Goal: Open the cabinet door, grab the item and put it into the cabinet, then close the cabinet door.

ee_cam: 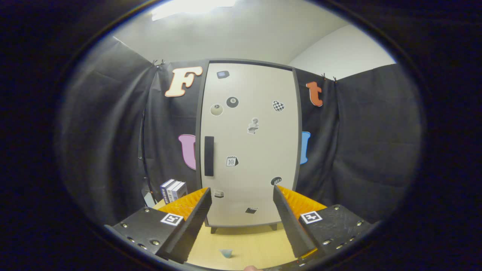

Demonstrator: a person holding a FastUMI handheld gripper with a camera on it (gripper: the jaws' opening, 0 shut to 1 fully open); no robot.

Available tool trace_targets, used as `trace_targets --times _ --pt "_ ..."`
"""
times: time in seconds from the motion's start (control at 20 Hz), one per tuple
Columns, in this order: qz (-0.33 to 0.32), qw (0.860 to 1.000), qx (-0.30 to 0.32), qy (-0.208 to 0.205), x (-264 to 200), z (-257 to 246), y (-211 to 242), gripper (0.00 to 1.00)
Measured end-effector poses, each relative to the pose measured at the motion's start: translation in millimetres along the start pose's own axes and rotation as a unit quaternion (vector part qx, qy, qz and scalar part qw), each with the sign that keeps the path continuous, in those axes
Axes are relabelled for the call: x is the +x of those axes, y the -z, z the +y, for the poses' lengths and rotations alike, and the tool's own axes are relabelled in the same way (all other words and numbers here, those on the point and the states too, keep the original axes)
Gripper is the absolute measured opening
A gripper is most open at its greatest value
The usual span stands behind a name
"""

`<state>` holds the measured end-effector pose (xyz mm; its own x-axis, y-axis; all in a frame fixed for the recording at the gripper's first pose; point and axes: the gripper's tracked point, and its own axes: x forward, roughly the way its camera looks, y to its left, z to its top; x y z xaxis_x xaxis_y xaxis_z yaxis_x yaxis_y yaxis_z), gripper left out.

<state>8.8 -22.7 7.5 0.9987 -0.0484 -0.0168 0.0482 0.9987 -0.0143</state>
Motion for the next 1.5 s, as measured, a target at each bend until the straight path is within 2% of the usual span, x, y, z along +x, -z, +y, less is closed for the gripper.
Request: trace_targets --times 0.8,1.05,1.5 --pt "0.013 1.000 0.000 -0.021 20.1 10.2 7.4 0.98" --pt "0.020 0.999 0.002 -0.041 51.3 31.6 10.7 0.97" --pt "0.032 0.997 0.024 -0.072 137.8 80.2 12.7 0.98"
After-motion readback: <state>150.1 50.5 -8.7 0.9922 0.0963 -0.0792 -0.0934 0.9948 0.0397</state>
